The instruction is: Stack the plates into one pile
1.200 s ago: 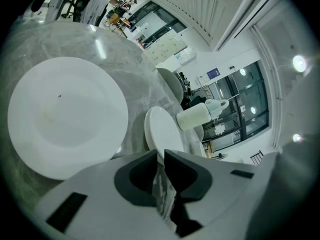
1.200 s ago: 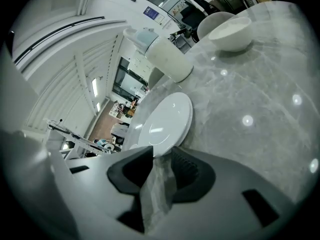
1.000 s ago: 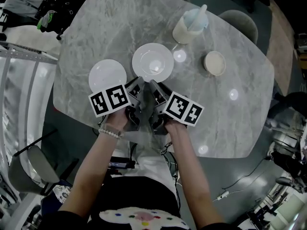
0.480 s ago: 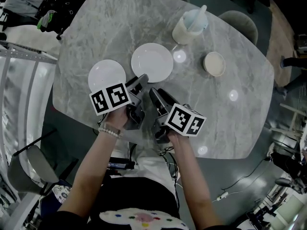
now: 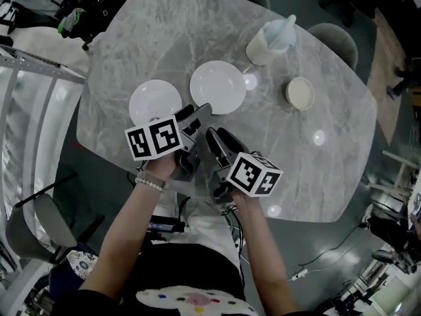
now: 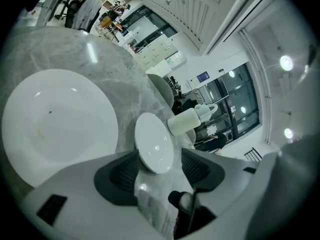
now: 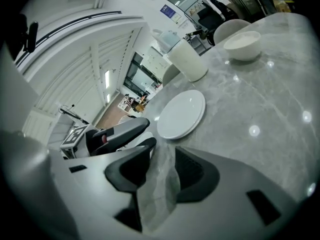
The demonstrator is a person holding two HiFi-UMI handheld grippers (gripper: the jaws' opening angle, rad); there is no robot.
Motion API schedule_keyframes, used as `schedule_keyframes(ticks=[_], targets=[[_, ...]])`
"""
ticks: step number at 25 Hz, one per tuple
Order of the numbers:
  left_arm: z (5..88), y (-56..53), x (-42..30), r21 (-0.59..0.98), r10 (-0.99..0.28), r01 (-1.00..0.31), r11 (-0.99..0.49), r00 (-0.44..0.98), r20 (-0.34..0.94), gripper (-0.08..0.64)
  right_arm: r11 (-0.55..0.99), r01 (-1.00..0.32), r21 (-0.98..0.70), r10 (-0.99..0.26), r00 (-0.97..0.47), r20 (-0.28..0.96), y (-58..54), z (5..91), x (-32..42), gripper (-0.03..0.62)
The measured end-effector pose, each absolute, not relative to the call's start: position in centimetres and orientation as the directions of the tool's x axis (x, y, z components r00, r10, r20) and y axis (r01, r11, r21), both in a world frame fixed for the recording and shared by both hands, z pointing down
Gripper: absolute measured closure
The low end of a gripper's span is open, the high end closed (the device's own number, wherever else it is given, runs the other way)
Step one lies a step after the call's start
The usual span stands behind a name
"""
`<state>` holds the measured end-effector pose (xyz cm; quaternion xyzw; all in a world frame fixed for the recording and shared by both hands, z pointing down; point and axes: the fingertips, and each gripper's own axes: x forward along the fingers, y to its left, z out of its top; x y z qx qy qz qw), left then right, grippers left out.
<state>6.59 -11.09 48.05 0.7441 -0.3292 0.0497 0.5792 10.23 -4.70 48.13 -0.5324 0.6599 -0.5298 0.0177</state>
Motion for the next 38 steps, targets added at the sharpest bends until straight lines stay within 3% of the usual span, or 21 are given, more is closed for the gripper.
schedule_keyframes(ticks=[13,27,38], targets=[[46.0,-10.6,-1.6,0.798,-0.545,-0.588,-0.135,0.717,0.436,0.301,0.038,-0.695,-0.718,-0.702,-0.530,0.476,-4.9,46.5,5.7,0.425],[47.6,-9.6,-10.4,0.785,-0.608,-0.620,-0.010,0.627,0.487,0.301,0.090,-0.702,-0.707,-0.650,-0.579,0.492,-4.6,46.8,1.9,0.425],[50.3,-10.0,-12.2,0.807,-0.613,-0.584,0.082,0.609,0.503,0.308,0.074,-0.712,-0.698,-0.636,-0.573,0.517,-4.0,47.4,0.9,0.425]])
